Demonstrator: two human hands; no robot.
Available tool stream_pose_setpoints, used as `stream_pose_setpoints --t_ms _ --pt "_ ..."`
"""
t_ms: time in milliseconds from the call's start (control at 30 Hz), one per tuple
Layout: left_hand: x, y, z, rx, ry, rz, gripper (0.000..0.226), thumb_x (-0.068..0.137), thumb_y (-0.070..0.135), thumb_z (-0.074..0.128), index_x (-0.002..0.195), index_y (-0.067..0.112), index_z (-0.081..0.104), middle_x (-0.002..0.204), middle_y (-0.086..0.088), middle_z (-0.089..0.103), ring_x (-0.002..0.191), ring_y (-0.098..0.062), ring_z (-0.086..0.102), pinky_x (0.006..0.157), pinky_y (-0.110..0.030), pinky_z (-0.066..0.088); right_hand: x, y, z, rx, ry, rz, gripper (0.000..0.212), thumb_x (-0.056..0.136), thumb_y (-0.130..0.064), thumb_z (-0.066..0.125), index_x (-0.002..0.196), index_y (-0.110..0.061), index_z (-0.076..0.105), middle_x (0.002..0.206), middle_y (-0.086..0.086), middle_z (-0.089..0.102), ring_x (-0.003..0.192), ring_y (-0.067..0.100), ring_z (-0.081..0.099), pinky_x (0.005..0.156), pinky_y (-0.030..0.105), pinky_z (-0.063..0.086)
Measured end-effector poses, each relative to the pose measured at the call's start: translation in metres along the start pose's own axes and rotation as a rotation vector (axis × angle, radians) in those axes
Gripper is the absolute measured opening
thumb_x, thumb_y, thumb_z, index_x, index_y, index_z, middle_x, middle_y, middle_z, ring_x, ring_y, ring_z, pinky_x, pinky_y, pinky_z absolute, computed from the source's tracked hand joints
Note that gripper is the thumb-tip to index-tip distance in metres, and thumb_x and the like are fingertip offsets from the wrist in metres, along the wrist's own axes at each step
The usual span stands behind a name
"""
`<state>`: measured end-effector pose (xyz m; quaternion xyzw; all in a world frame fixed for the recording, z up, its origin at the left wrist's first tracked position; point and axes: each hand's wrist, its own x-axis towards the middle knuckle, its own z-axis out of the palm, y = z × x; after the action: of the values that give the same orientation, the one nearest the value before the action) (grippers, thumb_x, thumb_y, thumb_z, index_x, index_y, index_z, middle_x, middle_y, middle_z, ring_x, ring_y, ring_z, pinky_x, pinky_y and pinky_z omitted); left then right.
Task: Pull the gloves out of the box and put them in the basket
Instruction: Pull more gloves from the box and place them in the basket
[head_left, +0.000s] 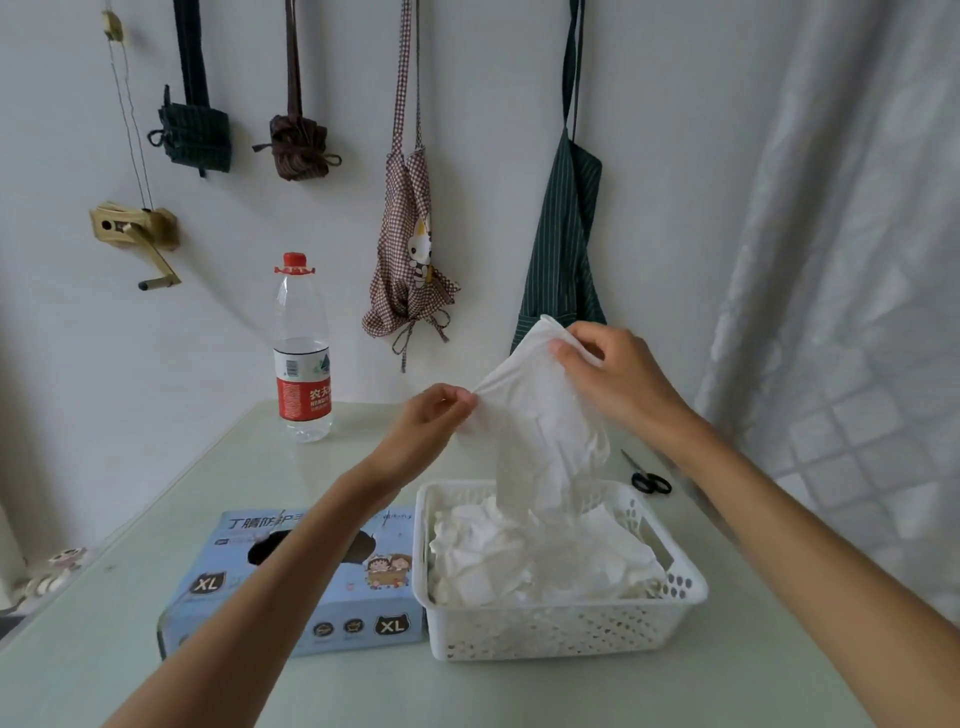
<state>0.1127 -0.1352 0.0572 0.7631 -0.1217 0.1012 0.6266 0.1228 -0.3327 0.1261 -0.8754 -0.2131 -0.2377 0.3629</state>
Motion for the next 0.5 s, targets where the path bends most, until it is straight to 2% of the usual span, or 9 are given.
stream_pose_setpoints --t_ms 67,100,167,233,333,433,500 --pt "-0.001 0.007 0.009 -0.066 0.100 0.035 0.016 0.099 0.019 0.046 0.098 0.006 0.055 0.083 -0.001 0.062 0.070 0.001 0.059 0.075 -0.014 0.048 -0.001 0.001 0.002 -0.058 0.066 -0.038 0.030 0.095 -0.027 0.050 0.072 -0.008 0.055 0.060 0.001 0.050 0.055 0.015 0.043 0.054 0.029 0.034" --pt "-0.003 0.011 0.012 -0.088 0.158 0.058 0.016 0.099 0.018 0.044 0.099 0.005 0.053 0.080 0.001 0.060 0.062 0.002 0.056 0.063 -0.009 0.044 -0.002 0.001 0.004 -0.079 0.109 -0.059 0.030 0.095 -0.027 0.050 0.072 -0.009 0.055 0.060 0.003 0.052 0.056 0.019 0.045 0.056 0.032 0.036" --pt "-0.010 0.016 0.010 -0.109 0.274 0.114 0.020 0.099 0.019 0.043 0.103 0.000 0.052 0.076 -0.001 0.055 0.059 -0.005 0.049 0.052 -0.011 0.038 -0.007 -0.007 0.011 -0.067 0.176 -0.093 0.036 0.096 -0.027 0.050 0.062 -0.018 0.045 0.054 -0.002 0.044 0.051 0.016 0.040 0.053 0.032 0.033" --pt "-0.014 0.021 0.003 -0.099 0.384 0.193 0.021 0.099 0.021 0.044 0.103 0.002 0.051 0.072 -0.002 0.051 0.057 -0.006 0.043 0.048 -0.015 0.035 -0.013 -0.019 0.019 0.020 0.219 -0.120 0.043 0.096 -0.024 0.050 0.058 -0.020 0.032 0.051 -0.005 0.034 0.048 0.012 0.030 0.050 0.027 0.026" --pt "-0.013 0.028 -0.011 0.057 0.526 0.342 0.015 0.098 0.029 0.046 0.098 0.014 0.048 0.069 -0.002 0.052 0.054 -0.007 0.042 0.050 -0.023 0.036 -0.020 -0.037 0.028 0.266 0.252 -0.067 0.040 0.096 -0.020 0.051 0.059 -0.013 0.036 0.054 0.003 0.035 0.050 0.009 0.030 0.049 0.025 0.025" --pt "-0.004 0.021 -0.014 0.280 0.556 0.424 0.014 0.096 0.035 0.049 0.099 0.021 0.051 0.073 0.004 0.057 0.056 -0.002 0.048 0.052 -0.024 0.038 -0.032 -0.031 0.037 0.515 0.221 0.128 0.036 0.097 -0.017 0.050 0.062 -0.010 0.042 0.051 0.000 0.038 0.041 0.005 0.034 0.044 0.018 0.032" --pt "0.004 0.001 -0.008 0.456 0.492 0.397 0.015 0.095 0.035 0.052 0.100 0.021 0.055 0.069 0.007 0.057 0.056 -0.002 0.050 0.053 -0.024 0.039 -0.044 -0.008 0.046 0.600 0.138 0.302 0.027 0.097 -0.018 0.049 0.074 -0.005 0.053 0.056 0.003 0.044 0.040 0.004 0.039 0.040 0.016 0.036"
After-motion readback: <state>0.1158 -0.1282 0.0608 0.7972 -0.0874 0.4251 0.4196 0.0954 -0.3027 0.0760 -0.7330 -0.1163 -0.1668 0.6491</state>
